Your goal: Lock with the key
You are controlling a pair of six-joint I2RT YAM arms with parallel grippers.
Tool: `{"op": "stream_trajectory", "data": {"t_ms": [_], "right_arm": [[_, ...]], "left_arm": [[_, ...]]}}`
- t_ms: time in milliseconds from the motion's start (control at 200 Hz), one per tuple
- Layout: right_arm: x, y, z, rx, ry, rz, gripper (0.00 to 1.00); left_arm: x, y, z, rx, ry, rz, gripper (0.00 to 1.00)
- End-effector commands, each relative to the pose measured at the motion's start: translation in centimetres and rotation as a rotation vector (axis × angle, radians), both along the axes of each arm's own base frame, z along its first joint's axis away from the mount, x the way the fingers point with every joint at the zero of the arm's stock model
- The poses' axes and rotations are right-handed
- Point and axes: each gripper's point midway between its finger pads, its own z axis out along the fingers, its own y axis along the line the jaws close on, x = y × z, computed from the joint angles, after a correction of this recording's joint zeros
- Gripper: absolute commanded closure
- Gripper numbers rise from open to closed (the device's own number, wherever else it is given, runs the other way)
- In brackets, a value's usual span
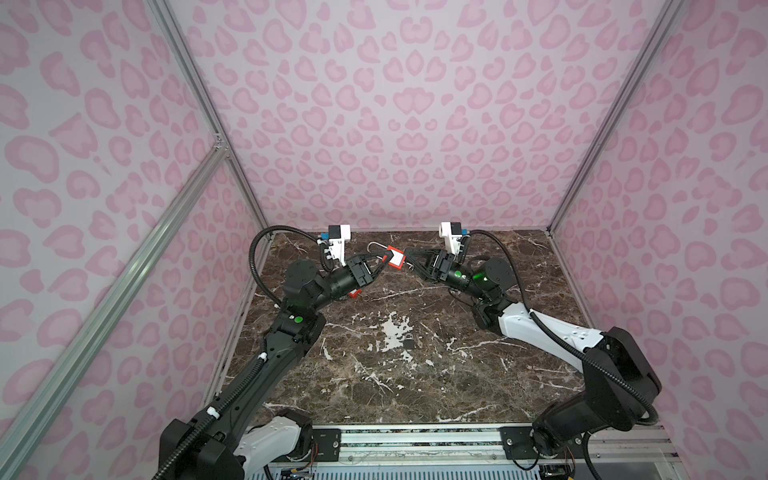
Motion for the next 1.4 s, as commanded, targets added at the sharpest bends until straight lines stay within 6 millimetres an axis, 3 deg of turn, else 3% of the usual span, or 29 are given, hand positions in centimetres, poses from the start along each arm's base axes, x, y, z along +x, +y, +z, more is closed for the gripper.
{"op": "stream_trajectory", "data": {"t_ms": [0,490,1390], "right_arm": [[-0.5,-0.2,-0.1,0.002,-0.014,0.015,0.42],[-1.4,-0.4,-1.3,-0.018,-0.001,0.042,0.43],[-1.9,-0.1,-1.4,-0.050,-0.015,0.033,0.83]], "left_arm": [[-0.4,0.1,1.3,-0.013,-0.053,-0.006,0.96],[0.1,-0.1,1.4,-0.017,-0.046,-0.006,0.96],[0.1,-0.1,1.3,-0.015,-0.045,-0.005,0.96]]}}
